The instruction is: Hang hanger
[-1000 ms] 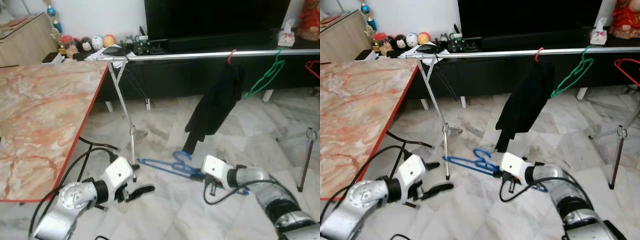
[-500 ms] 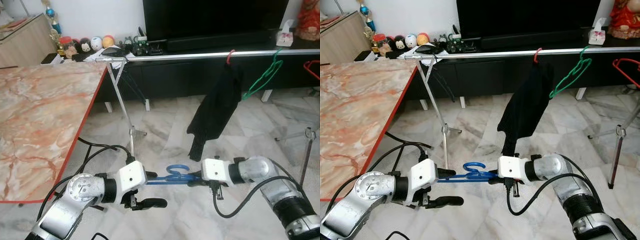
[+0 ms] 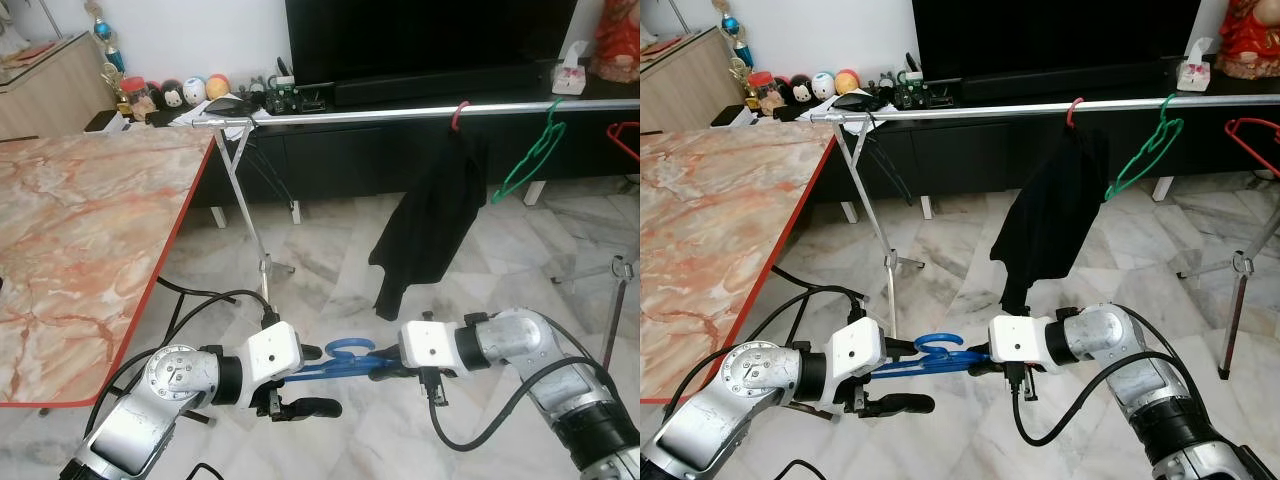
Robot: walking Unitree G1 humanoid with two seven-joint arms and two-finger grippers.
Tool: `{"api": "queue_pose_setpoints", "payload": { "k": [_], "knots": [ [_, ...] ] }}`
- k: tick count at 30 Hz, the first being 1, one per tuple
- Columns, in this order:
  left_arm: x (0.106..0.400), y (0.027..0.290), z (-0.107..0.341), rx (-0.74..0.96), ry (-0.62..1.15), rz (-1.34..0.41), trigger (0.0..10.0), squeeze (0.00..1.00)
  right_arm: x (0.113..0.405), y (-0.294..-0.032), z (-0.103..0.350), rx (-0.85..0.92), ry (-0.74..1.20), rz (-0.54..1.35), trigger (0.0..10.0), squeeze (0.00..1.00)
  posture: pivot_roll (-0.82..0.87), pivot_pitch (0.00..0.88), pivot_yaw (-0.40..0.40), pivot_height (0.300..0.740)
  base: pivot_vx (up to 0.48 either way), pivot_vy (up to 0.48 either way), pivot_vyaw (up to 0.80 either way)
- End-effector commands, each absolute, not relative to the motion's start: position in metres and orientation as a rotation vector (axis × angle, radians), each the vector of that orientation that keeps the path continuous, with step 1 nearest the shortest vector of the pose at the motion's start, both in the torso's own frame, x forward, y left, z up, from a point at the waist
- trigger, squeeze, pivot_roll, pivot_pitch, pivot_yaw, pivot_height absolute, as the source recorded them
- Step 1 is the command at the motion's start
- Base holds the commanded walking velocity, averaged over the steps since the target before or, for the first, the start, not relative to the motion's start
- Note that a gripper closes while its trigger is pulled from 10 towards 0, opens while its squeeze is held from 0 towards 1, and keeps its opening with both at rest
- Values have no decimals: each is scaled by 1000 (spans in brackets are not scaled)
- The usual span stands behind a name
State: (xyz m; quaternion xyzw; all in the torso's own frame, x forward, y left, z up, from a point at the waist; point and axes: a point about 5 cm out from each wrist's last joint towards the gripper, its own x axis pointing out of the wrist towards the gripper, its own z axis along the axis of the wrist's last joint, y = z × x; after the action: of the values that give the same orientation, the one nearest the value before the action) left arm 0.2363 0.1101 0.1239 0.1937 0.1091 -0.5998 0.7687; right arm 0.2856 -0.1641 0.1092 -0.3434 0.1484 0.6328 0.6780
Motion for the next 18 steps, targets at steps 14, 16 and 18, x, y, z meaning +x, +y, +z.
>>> {"api": "queue_pose_setpoints", "payload": {
  "k": [14, 16, 18],
  "knots": [
    [243, 106, 123, 431, 238, -1269, 0, 0, 278, -148, 121, -728, 287, 1471, 10000, 0, -136, 0, 110, 740, 0, 0, 0],
    [243, 106, 123, 432, 242, -1270, 0, 0, 278, -148, 122, -724, 285, 1471, 10000, 0, -137, 0, 110, 740, 0, 0, 0],
    [243, 106, 122, 432, 244, -1270, 0, 0, 278, -147, 123, -719, 278, 1469, 10000, 0, -137, 0, 110, 740, 0, 0, 0]
  ]
}}
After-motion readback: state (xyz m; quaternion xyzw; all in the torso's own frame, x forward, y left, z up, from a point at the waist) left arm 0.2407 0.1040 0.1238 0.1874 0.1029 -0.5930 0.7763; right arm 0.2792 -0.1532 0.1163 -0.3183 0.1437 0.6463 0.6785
